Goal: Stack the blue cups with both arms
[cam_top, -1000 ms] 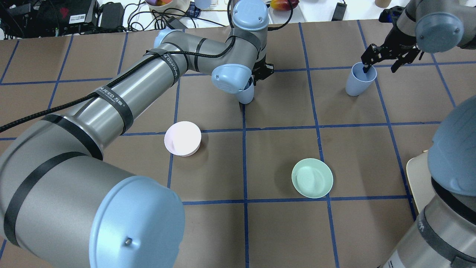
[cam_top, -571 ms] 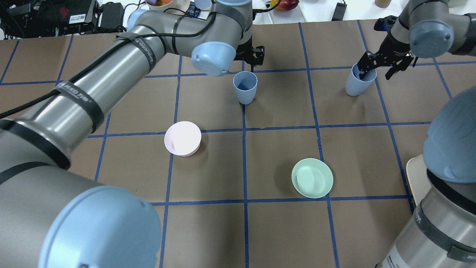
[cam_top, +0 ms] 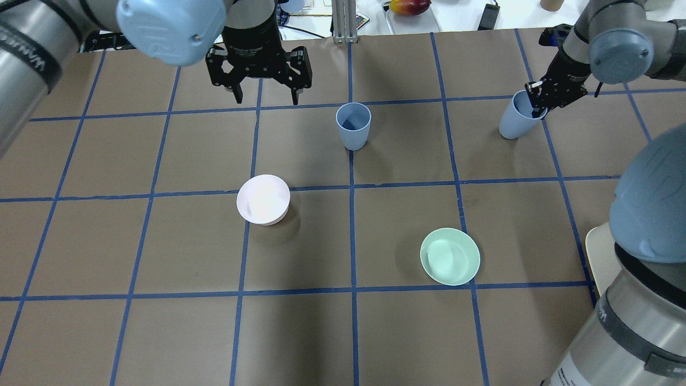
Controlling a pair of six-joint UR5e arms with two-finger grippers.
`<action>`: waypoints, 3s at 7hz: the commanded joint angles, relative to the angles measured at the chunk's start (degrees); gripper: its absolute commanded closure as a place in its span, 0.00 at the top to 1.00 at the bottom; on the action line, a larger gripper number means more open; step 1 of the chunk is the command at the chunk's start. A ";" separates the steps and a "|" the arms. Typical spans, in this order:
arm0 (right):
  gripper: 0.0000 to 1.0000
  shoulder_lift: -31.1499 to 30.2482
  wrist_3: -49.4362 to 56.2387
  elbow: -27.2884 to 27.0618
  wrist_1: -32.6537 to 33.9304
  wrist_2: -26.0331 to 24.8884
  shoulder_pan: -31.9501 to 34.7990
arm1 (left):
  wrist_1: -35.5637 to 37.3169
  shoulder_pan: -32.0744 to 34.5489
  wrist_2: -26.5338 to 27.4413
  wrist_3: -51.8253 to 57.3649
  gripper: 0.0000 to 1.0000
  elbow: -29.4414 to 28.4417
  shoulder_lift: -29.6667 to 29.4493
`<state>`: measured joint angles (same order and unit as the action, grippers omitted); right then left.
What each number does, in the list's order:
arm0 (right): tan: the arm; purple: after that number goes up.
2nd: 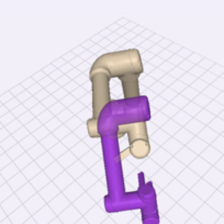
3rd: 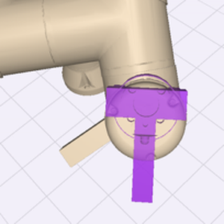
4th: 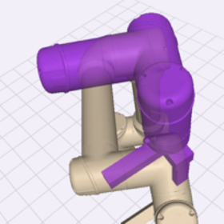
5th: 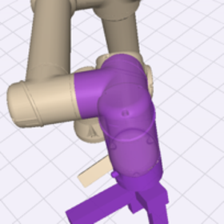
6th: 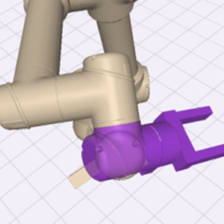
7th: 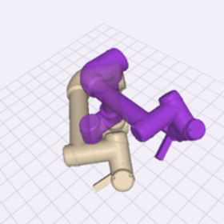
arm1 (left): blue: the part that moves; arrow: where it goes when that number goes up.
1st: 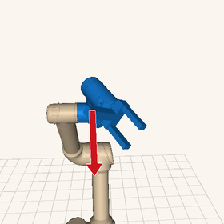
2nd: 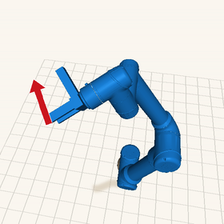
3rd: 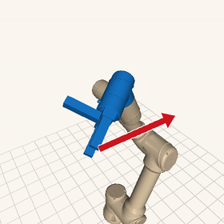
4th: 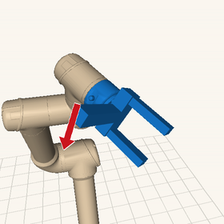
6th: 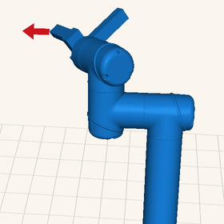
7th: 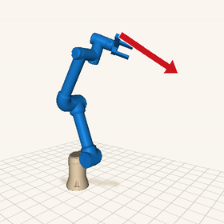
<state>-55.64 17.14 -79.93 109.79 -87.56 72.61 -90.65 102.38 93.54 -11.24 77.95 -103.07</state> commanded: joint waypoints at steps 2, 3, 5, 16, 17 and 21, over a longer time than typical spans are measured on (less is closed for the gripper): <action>0.00 -1.74 -1.31 0.47 -1.50 -0.07 0.78 | 7.97 -3.66 0.06 5.28 1.00 14.31 11.48; 0.00 -5.24 -5.76 0.56 -4.81 0.63 2.78 | 8.73 -7.60 -0.72 13.88 1.00 13.46 11.84; 0.00 -11.31 -18.99 0.65 -10.37 0.55 14.00 | 7.94 -10.27 -2.64 17.99 1.00 11.18 11.41; 0.00 -2.90 -44.74 8.38 -6.52 2.31 32.16 | 8.20 -10.01 -4.33 17.13 1.00 11.70 11.32; 0.00 -2.64 -44.74 8.47 -6.26 2.05 32.16 | 8.21 -10.01 -4.33 17.13 1.00 11.70 11.49; 0.12 -2.46 -44.04 8.82 -4.17 1.96 32.16 | 8.21 -10.01 -4.33 17.13 1.00 11.96 11.76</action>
<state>-58.19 -27.37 -71.16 104.00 -85.60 104.77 -82.44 92.35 89.21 5.89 89.83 -91.38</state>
